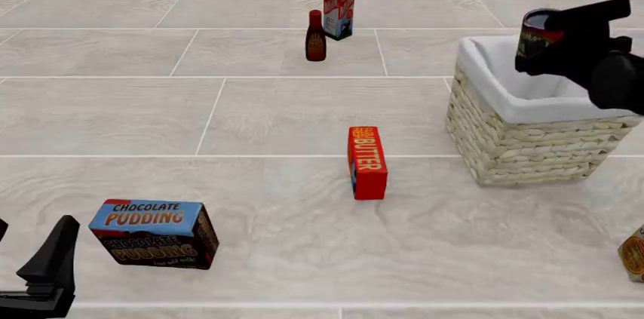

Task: Pick the tomato sauce and place it in the basket.

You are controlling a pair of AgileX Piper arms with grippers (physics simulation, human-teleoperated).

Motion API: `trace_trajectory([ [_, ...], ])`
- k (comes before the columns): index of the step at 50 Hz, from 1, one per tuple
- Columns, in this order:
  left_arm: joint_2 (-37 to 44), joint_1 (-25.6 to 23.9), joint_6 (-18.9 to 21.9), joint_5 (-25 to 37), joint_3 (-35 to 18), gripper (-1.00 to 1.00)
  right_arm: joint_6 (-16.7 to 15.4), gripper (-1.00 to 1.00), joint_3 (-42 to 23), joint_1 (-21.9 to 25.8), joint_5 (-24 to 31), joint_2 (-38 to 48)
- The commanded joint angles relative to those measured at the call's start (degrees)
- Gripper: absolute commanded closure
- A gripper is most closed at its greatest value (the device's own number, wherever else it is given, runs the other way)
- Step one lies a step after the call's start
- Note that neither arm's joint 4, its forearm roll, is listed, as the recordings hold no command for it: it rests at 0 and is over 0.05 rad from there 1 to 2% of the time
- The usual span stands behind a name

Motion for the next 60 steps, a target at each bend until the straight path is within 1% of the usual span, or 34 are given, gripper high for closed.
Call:
trace_trajectory([
  [1,0.00,0.00,0.00,0.00,0.00,-1.00,1.02,1.00,-0.45,-0.26,-0.44,1.19],
  [43,0.00,0.00,0.00,0.00,0.00,-1.00,1.25,1.00,-1.28,-0.97,-1.25,5.33],
  [44,0.00,0.00,0.00,0.00,0.00,-1.00,1.14,-1.00,-1.36,-1.12,-1.15,5.39],
  [45,0.00,0.00,0.00,0.00,0.00,-1.00,1.42,-1.00,-1.22,-0.85,-1.28,5.07],
  [60,0.00,0.00,0.00,0.00,0.00,-1.00,0.08,-1.00,-0.63,-1.48,-1.81,3.75],
])
